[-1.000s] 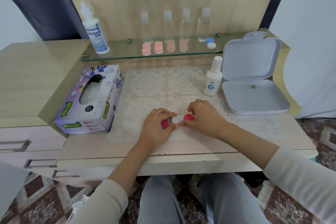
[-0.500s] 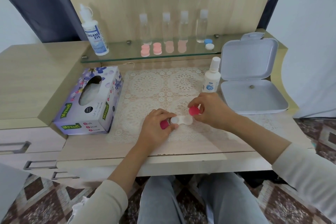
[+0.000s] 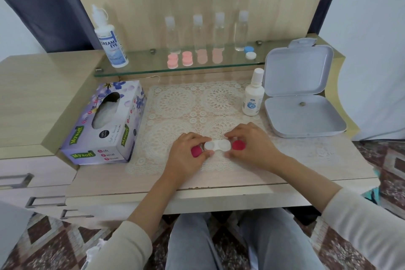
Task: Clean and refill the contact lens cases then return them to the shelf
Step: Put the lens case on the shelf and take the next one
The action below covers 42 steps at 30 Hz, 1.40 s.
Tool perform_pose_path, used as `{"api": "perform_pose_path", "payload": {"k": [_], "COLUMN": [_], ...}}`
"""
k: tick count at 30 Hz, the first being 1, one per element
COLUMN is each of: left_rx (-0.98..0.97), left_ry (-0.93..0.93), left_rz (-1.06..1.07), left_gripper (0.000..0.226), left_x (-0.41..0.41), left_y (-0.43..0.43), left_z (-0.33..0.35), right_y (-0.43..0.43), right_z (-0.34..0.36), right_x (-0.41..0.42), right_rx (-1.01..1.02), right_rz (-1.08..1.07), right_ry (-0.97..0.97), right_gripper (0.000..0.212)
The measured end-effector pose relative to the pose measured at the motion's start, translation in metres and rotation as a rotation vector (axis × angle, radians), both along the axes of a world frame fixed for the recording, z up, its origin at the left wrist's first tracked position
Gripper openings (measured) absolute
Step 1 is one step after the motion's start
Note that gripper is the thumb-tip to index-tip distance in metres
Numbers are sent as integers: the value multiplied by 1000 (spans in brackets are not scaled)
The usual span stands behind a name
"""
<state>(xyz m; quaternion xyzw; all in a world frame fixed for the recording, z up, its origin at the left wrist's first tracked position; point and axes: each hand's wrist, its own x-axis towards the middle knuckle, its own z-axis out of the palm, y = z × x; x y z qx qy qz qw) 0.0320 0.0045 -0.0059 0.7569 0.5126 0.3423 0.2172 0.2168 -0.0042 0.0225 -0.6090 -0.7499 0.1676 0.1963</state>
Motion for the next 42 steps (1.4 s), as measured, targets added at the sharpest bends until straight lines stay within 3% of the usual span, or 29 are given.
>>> {"api": "perform_pose_path", "payload": {"k": [7, 13, 17, 25, 30, 37, 42], "left_rx": [-8, -88, -25, 21, 31, 58, 52], "left_ry": [0, -13, 102, 239, 285, 242, 228], "left_rz": [-2, 10, 13, -205, -216, -217, -217], "left_gripper": [33, 40, 41, 47, 72, 45, 49], "left_x": [-1, 3, 19, 70, 70, 68, 68], "left_y": [0, 0, 3, 1, 2, 1, 1], "left_z": [0, 7, 12, 4, -6, -7, -7], "right_y": [-4, -7, -15, -21, -19, -10, -5], "right_z": [-7, 9, 26, 41, 45, 45, 44], "right_x": [-9, 9, 36, 111, 144, 154, 152], "right_rx": [36, 24, 78, 98, 149, 235, 394], "right_rz": [-47, -97, -155, -409, -477, -463, -341], "right_ry": [198, 239, 225, 285, 224, 151, -44], "right_gripper": [20, 23, 25, 23, 26, 29, 30]}}
